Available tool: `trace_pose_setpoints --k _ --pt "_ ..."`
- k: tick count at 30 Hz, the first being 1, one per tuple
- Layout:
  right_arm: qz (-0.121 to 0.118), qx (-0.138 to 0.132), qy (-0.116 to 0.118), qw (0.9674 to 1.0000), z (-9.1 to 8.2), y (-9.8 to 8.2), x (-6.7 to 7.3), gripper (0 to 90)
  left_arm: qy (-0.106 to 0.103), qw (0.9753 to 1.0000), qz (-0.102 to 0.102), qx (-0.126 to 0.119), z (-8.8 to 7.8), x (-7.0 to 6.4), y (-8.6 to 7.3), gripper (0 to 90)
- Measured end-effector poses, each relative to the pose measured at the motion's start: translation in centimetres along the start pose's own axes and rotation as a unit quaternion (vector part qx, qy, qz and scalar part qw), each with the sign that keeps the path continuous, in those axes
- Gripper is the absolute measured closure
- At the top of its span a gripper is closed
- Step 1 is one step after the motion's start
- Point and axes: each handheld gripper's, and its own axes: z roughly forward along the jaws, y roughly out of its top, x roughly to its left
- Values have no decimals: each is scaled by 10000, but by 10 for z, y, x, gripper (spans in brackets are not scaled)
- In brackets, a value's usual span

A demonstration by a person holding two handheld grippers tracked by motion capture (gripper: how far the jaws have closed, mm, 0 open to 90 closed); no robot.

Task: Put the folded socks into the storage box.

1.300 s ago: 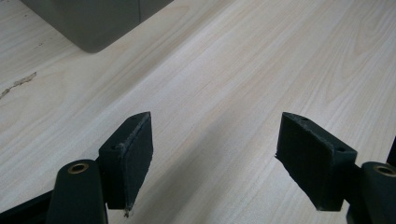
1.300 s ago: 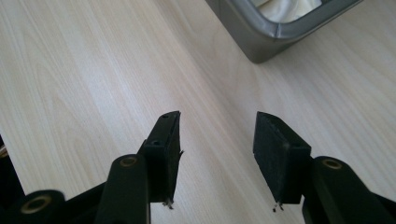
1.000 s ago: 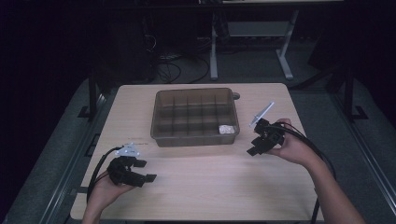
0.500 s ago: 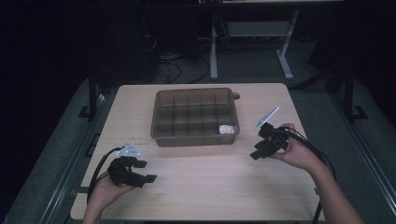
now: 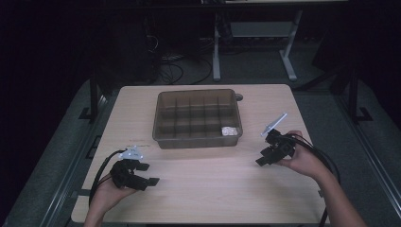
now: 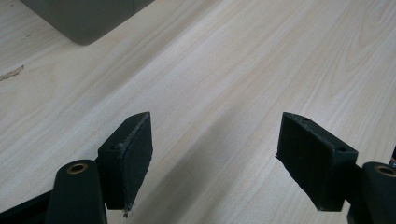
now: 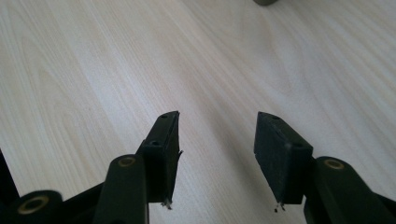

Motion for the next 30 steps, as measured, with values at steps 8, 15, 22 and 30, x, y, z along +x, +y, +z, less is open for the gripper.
trace_pose_setpoints --k 8,15,22,30 --pt "53 -16 12 10000 3 -8 0 493 23 10000 19 7 1 1 -1 263" --pt "100 -71 33 9999 3 -16 -1 492 66 10000 7 18 1 1 -2 263" --pt "155 -110 41 9998 7 -24 -2 485 46 10000 -5 25 3 2 -2 263" --pt "190 -184 53 9996 10 -34 -2 482 7 10000 -3 77 6 2 -3 263"
